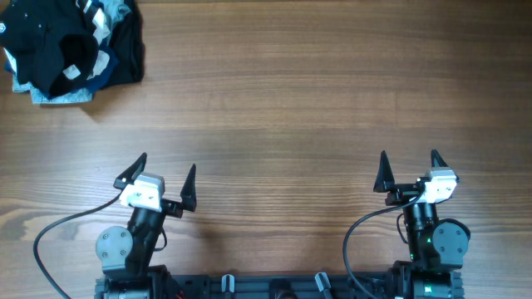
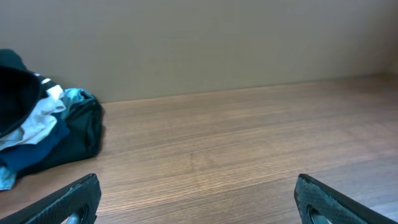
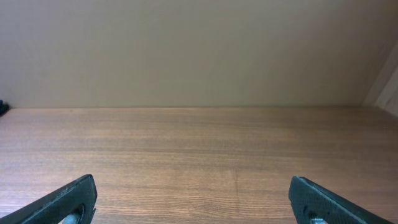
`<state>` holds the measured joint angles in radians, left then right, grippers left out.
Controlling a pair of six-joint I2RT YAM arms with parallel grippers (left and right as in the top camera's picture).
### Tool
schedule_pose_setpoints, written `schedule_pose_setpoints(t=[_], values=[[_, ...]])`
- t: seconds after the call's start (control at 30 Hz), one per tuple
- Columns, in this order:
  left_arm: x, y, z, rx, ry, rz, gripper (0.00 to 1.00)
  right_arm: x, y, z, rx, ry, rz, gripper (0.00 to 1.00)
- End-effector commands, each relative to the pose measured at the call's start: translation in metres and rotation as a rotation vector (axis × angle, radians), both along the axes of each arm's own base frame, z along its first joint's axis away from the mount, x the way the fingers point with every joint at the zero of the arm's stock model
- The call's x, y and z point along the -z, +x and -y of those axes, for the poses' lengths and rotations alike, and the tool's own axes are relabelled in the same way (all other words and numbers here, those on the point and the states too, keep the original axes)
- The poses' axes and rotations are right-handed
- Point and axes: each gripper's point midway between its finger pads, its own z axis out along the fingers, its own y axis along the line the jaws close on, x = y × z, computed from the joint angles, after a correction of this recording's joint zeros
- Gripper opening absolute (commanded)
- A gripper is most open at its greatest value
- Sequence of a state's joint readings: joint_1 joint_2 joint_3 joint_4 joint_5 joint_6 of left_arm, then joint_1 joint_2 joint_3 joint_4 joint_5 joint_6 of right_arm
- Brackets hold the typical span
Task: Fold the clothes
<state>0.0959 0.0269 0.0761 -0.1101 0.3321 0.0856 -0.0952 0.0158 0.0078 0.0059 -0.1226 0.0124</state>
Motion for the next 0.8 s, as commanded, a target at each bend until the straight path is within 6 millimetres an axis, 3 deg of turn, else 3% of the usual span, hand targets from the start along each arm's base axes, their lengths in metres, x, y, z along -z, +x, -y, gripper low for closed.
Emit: schedule_pose_setpoints(t=[0.0, 0.27, 0.4, 0.77], values=[[0.002, 0.003, -0.01, -0.064, 0.021, 0.03, 1.0, -0.002, -0.001, -0.002, -0.01, -0.013, 0.013, 1.0], [0.002, 0.007, -0.023, -0.137, 0.025, 0.066, 1.0, -0.002, -0.001, -0.002, -0.01, -0.013, 0.013, 1.0], [0.018, 0.007, -0.024, -0.145, 0.02, 0.001, 1.0, -0.002, -0.001, -0.002, -0.01, -0.013, 0.013, 1.0], [0.017, 0.007, -0.025, -0.147, 0.021, 0.004, 1.0, -0.002, -0.001, -0.002, -0.01, -0.013, 0.013, 1.0]])
